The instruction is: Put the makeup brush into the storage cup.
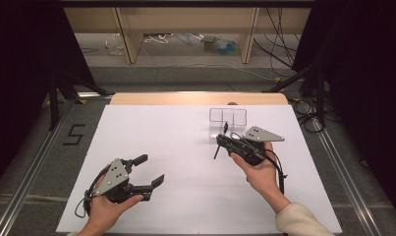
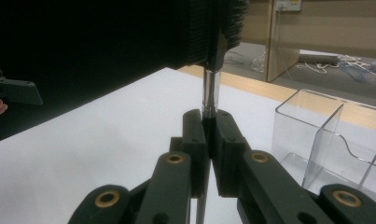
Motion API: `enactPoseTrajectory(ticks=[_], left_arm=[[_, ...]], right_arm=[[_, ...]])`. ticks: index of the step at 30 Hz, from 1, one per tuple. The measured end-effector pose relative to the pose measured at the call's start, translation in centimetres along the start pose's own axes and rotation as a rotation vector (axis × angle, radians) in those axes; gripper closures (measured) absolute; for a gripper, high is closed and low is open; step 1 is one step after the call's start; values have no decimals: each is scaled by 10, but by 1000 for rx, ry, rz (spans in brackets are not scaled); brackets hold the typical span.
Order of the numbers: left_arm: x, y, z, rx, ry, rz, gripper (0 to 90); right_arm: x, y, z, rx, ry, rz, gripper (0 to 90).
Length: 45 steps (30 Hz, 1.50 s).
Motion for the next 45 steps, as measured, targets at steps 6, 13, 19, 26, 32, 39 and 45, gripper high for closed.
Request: enactPoseTrajectory(ticks=[6, 13, 19, 26, 32, 39, 45], left_arm=[[2, -1, 2, -7, -10, 5, 171], [3, -1, 7, -10, -22, 14, 172], [5, -1, 11, -14, -31, 2, 172], [6, 0, 14, -12, -39, 12, 171], [5, 1, 15, -15, -35, 15, 171], [6, 1, 17, -10, -39, 5, 171], [5, 2, 17, -7, -37, 11, 171]], right_arm=[[0, -1, 0, -7, 2, 0, 855], [-2, -2, -1, -14, 10, 20, 855], [-1, 0, -1, -4, 4, 5, 855], [-2, -1, -1, -11, 1, 0, 855], [-3, -1, 0, -10, 6, 5, 855], [-3, 0, -1, -6, 6, 1, 855], [-5, -1, 0, -11, 14, 0, 855]])
Point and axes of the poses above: each handheld gripper's, and its own axes: z roughly backward along the jaws, y roughly out of its underside, x roughly to its left, the point moved 10 cm from there along -z, roughly forward along the jaws, and after that the axes turned 10 degrees about -y, right-handed, at the moved point
